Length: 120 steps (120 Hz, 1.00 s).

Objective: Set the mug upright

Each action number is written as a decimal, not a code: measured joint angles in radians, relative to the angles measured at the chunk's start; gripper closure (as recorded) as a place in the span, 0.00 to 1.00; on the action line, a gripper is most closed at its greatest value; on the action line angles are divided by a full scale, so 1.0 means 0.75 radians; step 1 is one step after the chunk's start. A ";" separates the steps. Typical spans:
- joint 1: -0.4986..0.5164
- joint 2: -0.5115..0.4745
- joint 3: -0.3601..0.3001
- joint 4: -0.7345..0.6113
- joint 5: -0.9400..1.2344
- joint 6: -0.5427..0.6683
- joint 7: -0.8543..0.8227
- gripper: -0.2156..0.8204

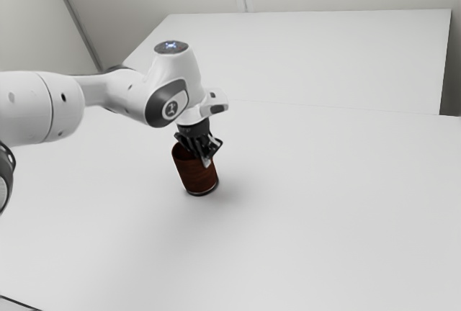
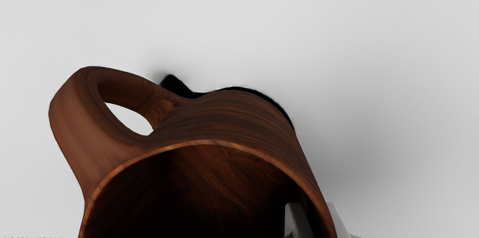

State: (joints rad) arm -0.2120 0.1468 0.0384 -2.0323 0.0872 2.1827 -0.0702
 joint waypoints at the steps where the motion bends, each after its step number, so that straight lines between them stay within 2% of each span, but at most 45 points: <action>1: 0.000 0.000 0.000 -0.002 -0.001 0.003 -0.003 0.95; 11: 0.000 0.001 0.000 -0.013 -0.010 0.030 -0.031 0.91; 32: 0.001 -0.011 -0.002 -0.015 -0.025 0.059 -0.069 0.56; 52: 0.010 -0.103 -0.006 -0.015 -0.028 0.052 -0.098 0.38; 72: -0.001 -0.170 -0.026 0.019 -0.029 -0.009 -0.110 0.30; 103: -0.020 -0.093 0.027 0.511 -0.030 -0.327 -0.008 0.25; 120: 0.066 -0.099 0.042 0.594 -0.034 -0.483 0.053 0.24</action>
State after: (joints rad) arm -0.1628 0.0722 0.0696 -1.5869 0.0619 1.8208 -0.0302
